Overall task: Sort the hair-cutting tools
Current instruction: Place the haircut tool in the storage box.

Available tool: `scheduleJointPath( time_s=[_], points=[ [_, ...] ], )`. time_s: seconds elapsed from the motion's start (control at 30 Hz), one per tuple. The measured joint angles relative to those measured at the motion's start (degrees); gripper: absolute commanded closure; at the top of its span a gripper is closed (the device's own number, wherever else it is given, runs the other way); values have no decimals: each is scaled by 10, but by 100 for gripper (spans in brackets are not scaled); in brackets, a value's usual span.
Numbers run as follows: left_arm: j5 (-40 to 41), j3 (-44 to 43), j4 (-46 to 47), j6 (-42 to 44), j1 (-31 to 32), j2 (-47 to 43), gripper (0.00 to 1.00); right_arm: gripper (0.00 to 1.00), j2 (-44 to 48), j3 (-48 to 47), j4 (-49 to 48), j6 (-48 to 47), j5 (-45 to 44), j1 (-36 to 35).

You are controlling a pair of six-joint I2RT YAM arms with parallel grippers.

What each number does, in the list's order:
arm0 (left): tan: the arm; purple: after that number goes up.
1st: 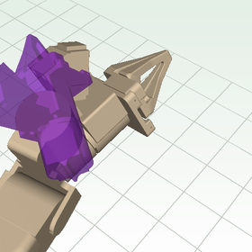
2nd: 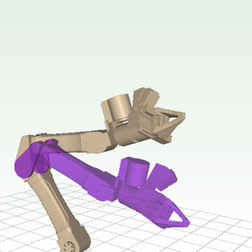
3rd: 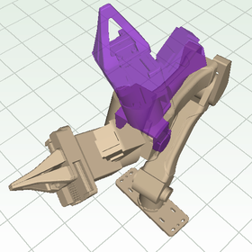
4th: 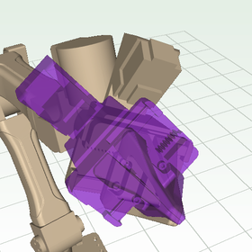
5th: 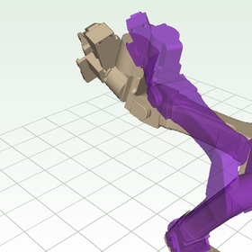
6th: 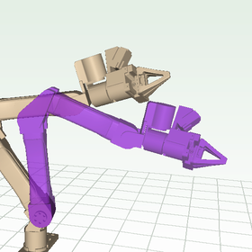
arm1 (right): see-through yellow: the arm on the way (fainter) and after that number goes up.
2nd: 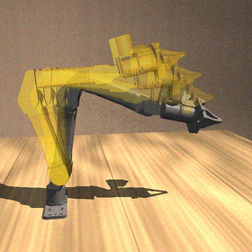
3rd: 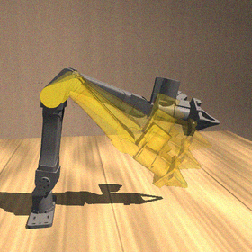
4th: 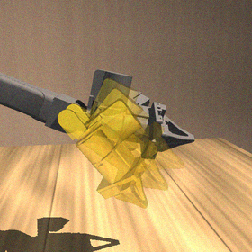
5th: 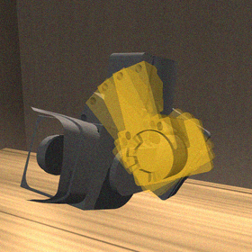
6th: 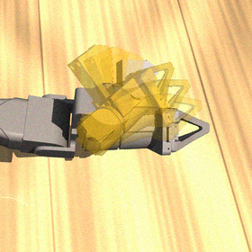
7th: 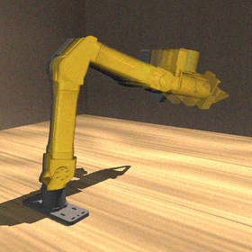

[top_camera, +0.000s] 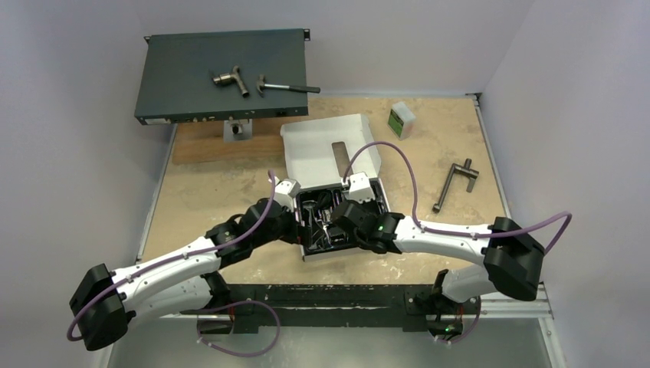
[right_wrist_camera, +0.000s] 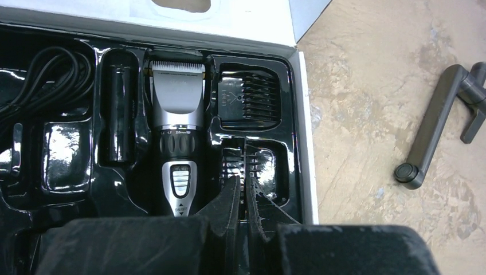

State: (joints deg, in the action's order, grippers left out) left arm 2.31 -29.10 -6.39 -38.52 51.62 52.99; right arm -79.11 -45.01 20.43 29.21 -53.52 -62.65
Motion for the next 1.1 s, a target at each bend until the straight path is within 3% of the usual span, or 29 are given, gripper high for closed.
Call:
scheduleJointPath(
  time_s=[0.37, 0.7, 1.1],
  points=[
    [99, -14, -123, -56, 0, 49, 0, 100, 27, 0, 2, 17, 41, 13],
    [160, -89, -173, -52, -7, 169, 13, 100, 56, 0, 2, 16, 51, 13],
    [165, -89, -212, -50, -75, 155, 17, 100, 34, -13, -1, 14, 51, 13]
  ],
)
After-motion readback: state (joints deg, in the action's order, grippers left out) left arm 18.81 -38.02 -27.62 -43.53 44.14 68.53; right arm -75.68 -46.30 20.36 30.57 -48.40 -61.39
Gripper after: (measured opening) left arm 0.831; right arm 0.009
